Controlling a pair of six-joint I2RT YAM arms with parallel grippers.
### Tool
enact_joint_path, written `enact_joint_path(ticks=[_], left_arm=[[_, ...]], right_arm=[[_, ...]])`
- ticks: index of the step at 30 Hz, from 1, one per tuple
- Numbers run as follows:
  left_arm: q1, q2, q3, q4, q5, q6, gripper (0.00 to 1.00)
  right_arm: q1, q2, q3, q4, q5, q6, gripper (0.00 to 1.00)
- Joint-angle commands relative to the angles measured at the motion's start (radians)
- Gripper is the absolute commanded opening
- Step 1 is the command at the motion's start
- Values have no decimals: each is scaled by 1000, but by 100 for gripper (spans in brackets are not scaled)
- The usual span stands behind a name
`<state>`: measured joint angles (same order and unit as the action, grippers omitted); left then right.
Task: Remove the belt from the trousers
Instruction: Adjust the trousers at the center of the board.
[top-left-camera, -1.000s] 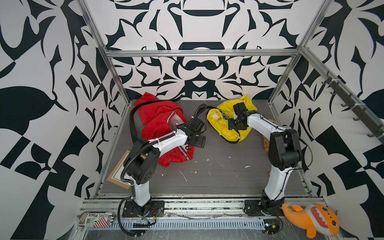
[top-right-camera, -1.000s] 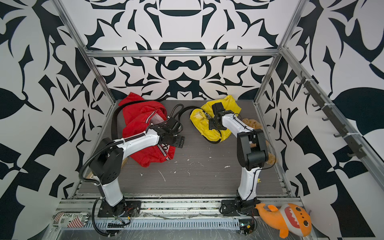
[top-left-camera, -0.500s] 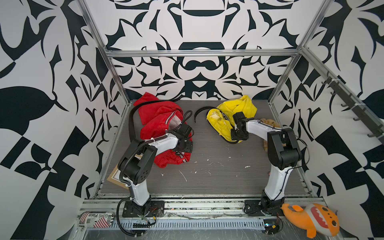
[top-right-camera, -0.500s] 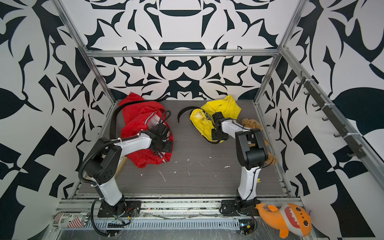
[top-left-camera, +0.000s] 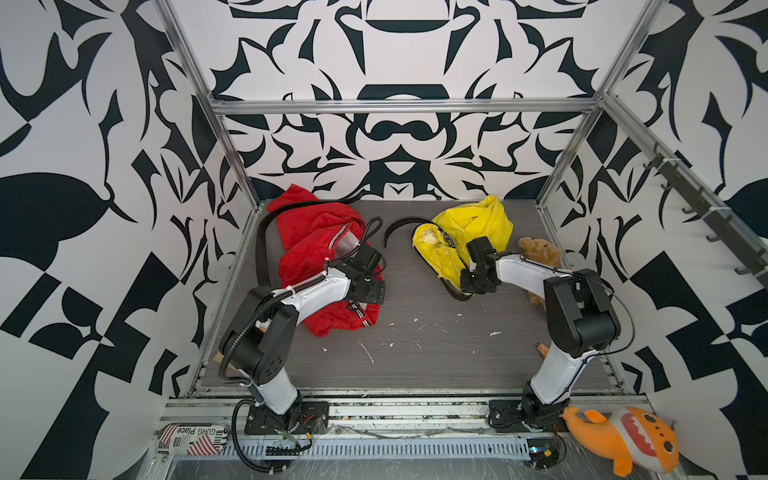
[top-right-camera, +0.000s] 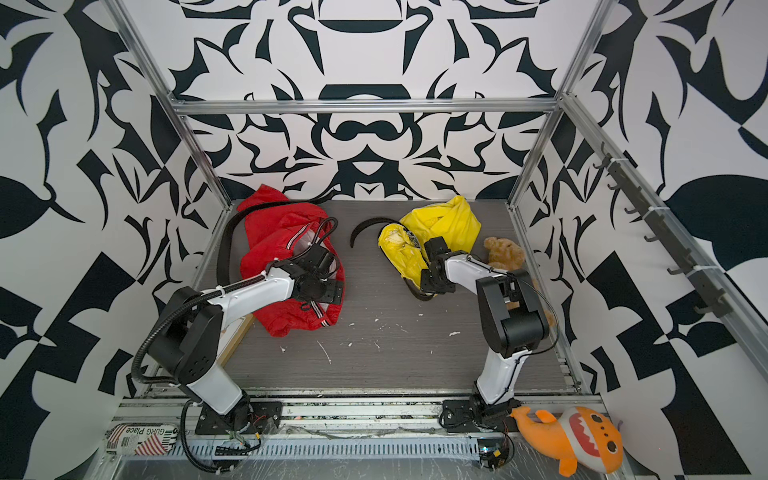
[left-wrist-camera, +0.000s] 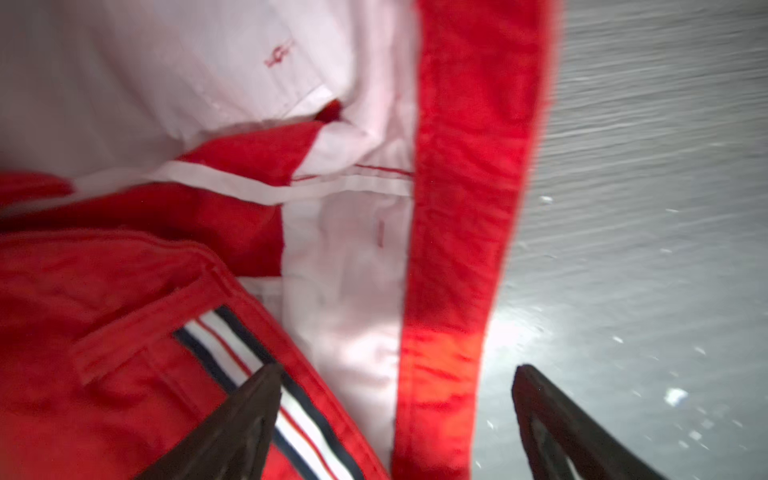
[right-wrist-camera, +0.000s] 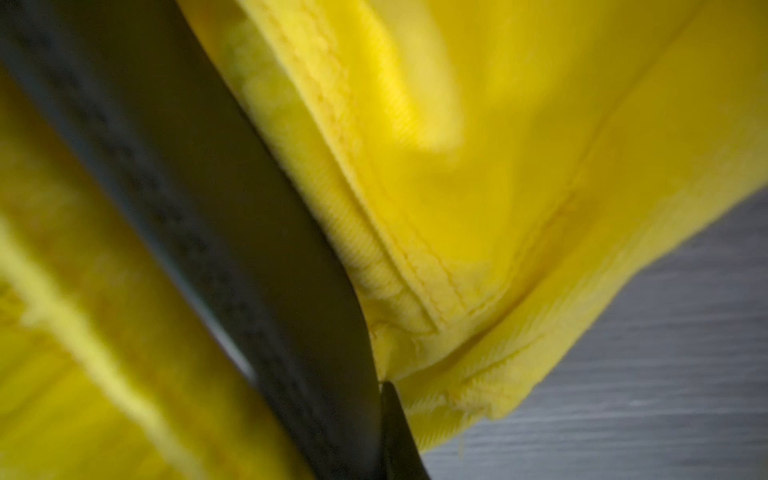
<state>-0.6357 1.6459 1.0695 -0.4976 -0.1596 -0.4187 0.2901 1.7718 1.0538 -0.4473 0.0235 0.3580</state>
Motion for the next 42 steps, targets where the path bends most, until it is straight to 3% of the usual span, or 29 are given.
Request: enact_joint_path(ticks=[1,11,16,18,22,28,33,39,42], left_arm=[[-57,-52,40,-37,-23,-11,94],[-110,-156,65,-31,-69,-24,97],[-111,-142,67,-24,-74,-20,97],[-110,-135,67,-22,-69,-21,97],[-110,-138,65,-16,-66,-25,97],[-115,-130,61,-5,-31,-26,97],[-132,-92,55,9,13,-51,96],[-154,-3,33,123,83,-119,94],[-163,80,74,146,114,-132,92]], right_arm=[[64,-63,-47,-64,-56,22,7],[219,-330,-229,-191,-48,155,7],[231,-463,-185,-273,-40,178,33],[231,-489,-135,-296,-28,169,39],[231,-458,-34,-293,7,104,48],[231,-268,72,-216,8,15,55],[231,-151,60,-159,-15,9,51],[231,-187,-120,-25,-119,119,28],[237,-235,-230,76,-192,196,22]])
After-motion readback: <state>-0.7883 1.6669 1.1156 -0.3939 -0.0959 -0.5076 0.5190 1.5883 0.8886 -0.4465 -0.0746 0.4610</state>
